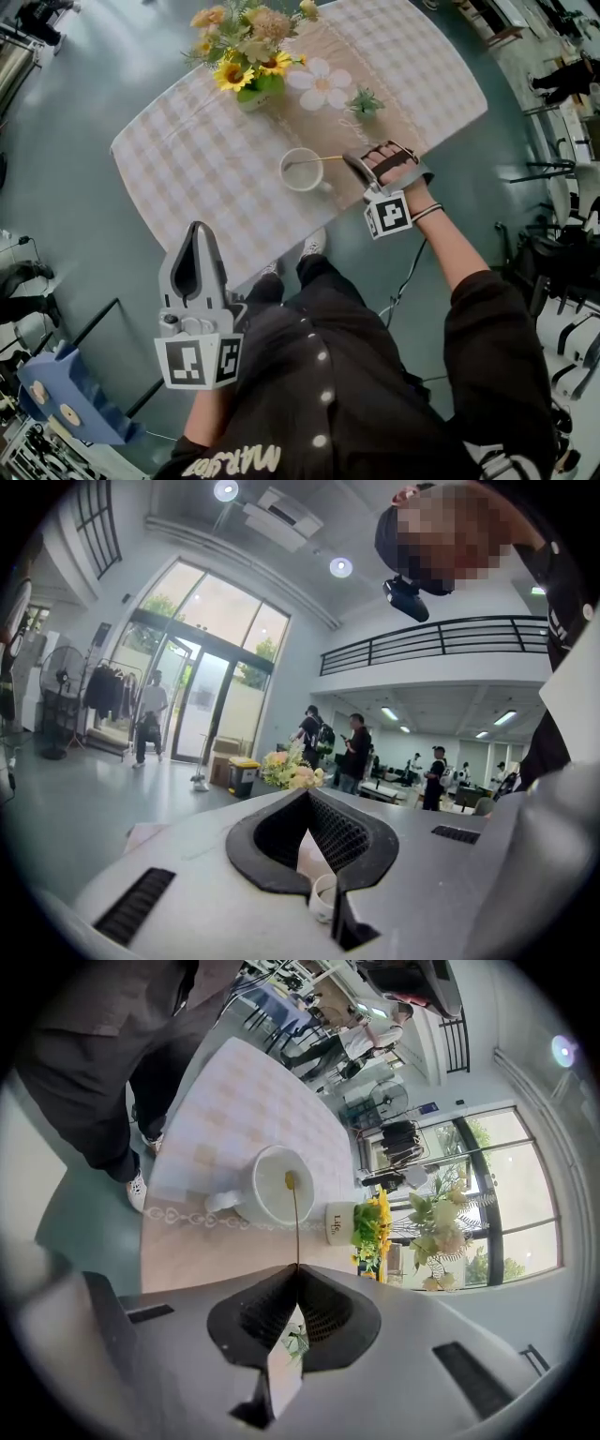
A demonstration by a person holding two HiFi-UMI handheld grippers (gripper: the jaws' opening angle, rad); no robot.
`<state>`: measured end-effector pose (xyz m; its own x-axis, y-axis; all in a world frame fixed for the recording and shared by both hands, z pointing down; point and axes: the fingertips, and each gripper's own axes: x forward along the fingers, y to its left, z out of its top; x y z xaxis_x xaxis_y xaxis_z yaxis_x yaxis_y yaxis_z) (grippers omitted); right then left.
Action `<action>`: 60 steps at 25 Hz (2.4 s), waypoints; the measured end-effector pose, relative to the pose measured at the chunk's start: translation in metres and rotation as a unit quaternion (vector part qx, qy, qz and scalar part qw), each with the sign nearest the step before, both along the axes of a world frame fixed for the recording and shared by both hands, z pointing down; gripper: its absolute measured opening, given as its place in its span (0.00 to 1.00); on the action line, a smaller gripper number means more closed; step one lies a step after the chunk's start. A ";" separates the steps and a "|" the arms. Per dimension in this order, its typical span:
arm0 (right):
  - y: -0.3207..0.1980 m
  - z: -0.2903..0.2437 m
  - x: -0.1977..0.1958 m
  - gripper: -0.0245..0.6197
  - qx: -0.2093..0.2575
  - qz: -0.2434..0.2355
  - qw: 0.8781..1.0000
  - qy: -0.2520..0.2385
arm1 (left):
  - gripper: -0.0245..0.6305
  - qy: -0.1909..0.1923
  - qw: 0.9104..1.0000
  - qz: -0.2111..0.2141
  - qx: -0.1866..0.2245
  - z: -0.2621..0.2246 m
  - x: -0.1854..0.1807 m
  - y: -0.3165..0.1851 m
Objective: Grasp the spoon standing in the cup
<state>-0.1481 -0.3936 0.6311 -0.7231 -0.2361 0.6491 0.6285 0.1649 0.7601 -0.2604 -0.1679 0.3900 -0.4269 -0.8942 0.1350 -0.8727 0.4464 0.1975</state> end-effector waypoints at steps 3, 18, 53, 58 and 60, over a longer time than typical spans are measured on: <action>0.005 -0.009 0.003 0.05 -0.012 0.004 1.000 -0.008 | 0.06 -0.003 1.000 0.001 0.006 -0.004 -0.002 -0.001; 0.016 -0.089 0.018 0.05 -0.088 0.111 0.986 -0.092 | 0.06 -0.033 0.998 0.040 0.040 -0.032 -0.007 -0.021; 0.010 -0.315 0.048 0.05 -0.477 0.272 0.692 -0.468 | 0.06 -0.114 0.991 0.019 0.073 -0.087 -0.026 -0.030; 0.002 -0.331 0.067 0.05 -0.484 0.277 0.659 -0.504 | 0.06 -0.119 0.990 0.015 0.071 -0.090 -0.027 -0.028; 0.001 -0.337 0.072 0.05 -0.482 0.276 0.652 -0.515 | 0.06 -0.120 0.990 0.012 0.070 -0.091 -0.028 -0.026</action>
